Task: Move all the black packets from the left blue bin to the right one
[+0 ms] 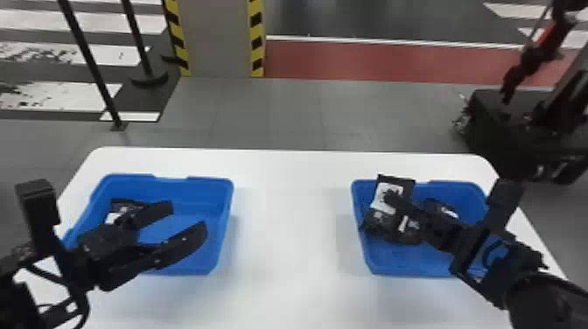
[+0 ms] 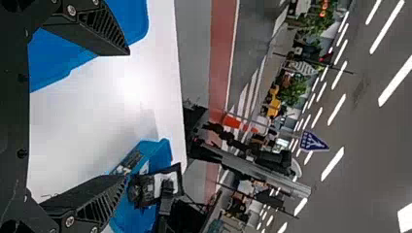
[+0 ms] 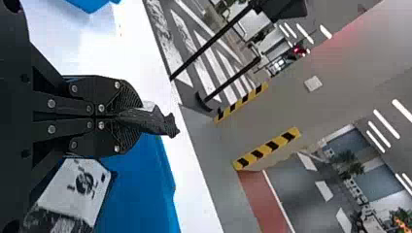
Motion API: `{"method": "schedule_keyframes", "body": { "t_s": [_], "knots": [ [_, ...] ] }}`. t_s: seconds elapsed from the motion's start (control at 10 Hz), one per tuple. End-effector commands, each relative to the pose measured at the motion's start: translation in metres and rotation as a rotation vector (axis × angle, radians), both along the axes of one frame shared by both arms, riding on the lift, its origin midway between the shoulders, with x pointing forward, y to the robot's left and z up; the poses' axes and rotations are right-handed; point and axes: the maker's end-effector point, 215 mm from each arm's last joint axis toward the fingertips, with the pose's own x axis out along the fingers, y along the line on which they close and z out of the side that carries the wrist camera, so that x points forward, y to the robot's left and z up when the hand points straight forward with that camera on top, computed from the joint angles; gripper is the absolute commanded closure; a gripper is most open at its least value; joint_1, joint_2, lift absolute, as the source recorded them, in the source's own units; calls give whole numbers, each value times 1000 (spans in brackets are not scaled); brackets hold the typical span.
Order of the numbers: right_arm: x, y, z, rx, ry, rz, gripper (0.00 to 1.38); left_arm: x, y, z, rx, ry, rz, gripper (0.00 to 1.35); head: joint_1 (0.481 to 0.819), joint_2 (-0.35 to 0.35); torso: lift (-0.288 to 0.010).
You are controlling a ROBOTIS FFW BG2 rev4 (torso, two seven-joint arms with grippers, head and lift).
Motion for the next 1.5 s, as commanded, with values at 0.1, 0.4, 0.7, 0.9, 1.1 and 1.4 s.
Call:
{"method": "schedule_keyframes", "body": {
  "t_s": [0.1, 0.4, 0.7, 0.9, 1.1, 1.4],
  "knots": [
    [12, -61, -10, -68, 25, -93, 1288, 1, 27, 26, 74, -71, 88, 125, 695, -44, -110],
    [2, -66, -9, -55, 45, -96, 535, -6, 51, 42, 108, -119, 155, 124, 695, -77, -110],
    [-24, -61, 60, -146, -103, -141, 142, -13, 90, 36, 208, -78, 249, 139, 695, -48, -110],
    [-59, -33, 100, -108, -172, -108, 194, -20, 140, 30, 313, -25, 383, 139, 695, 6, -110],
    [-90, -8, 133, -77, -222, -80, 196, -22, 183, 28, 407, 1, 475, 136, 695, 90, -110],
    [-115, 17, 163, -41, -269, -32, 196, -3, 215, -36, 401, 149, 508, 134, 695, 219, -110]
  ]
}}
